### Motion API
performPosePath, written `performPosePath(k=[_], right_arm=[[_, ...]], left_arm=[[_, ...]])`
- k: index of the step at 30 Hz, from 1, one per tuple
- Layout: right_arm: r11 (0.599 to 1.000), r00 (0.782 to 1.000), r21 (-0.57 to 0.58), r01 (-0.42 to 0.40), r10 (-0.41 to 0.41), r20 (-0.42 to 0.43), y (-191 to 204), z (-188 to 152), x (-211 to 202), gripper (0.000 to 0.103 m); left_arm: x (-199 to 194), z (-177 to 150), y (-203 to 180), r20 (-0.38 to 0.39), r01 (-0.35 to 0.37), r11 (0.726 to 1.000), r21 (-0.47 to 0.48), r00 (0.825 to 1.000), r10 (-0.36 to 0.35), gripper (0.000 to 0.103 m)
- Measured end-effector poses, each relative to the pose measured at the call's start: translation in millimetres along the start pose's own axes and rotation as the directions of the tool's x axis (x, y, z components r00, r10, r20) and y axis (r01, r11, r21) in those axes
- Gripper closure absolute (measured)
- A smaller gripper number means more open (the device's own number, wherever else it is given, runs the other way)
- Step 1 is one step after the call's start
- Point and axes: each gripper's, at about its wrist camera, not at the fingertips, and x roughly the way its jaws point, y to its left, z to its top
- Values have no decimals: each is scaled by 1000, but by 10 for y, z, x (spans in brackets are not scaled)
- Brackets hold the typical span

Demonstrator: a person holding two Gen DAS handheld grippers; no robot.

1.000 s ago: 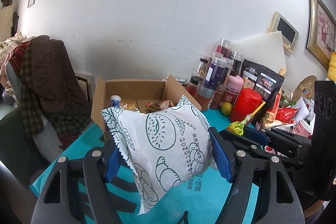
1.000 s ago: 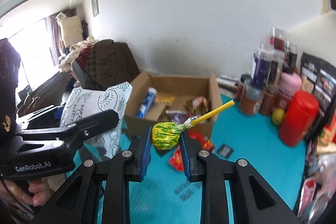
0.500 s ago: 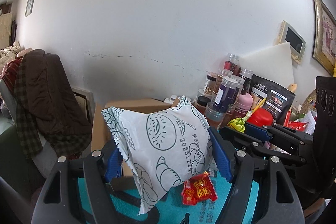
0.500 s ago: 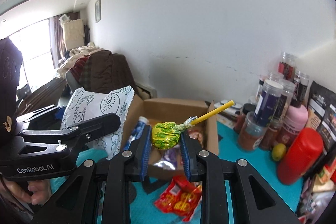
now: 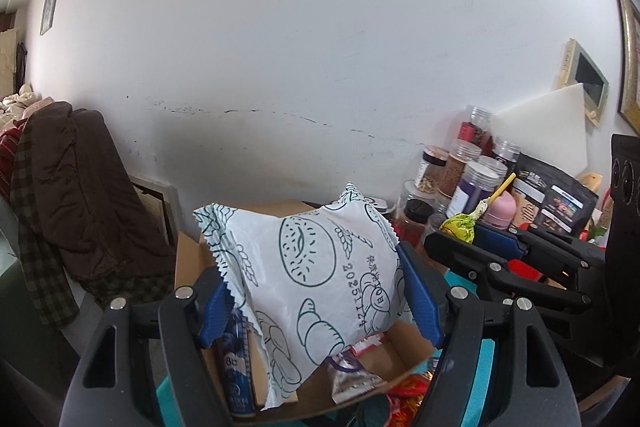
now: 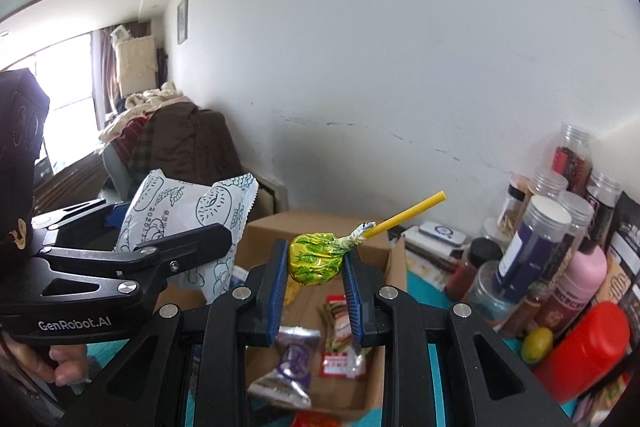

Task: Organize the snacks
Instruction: 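Lift the pastry bag and lollipop and carry both toward the cardboard box, then lower the pastry bag into the box with the left tool while the right tool releases the lollipop inside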

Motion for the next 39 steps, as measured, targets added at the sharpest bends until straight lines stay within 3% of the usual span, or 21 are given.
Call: performPosePath(k=[12,21,25,30,39], right_arm=[[1000,996,15,-11,12,-91,-134,82,664,77],[997,970,63,-35,49,-238,-253,33,1138,77],[997,952,69,-37,56,-301,-262,-38,1280,77],[997,917,73,-28,55,-396,-280,-143,1441,77],[999,877,33,1,15,-480,-306,-298,1633,77]], left_arm=[[607,150,346,-101,-36,999,-21,994,34,29],[944,130,502,-194,-96,995,10,976,97,29],[1112,54,504,-267,-95,995,12,959,94,29],[1318,-56,510,-374,-78,997,10,924,76,29],[1581,-217,476,-457,-125,990,65,878,141,29]])
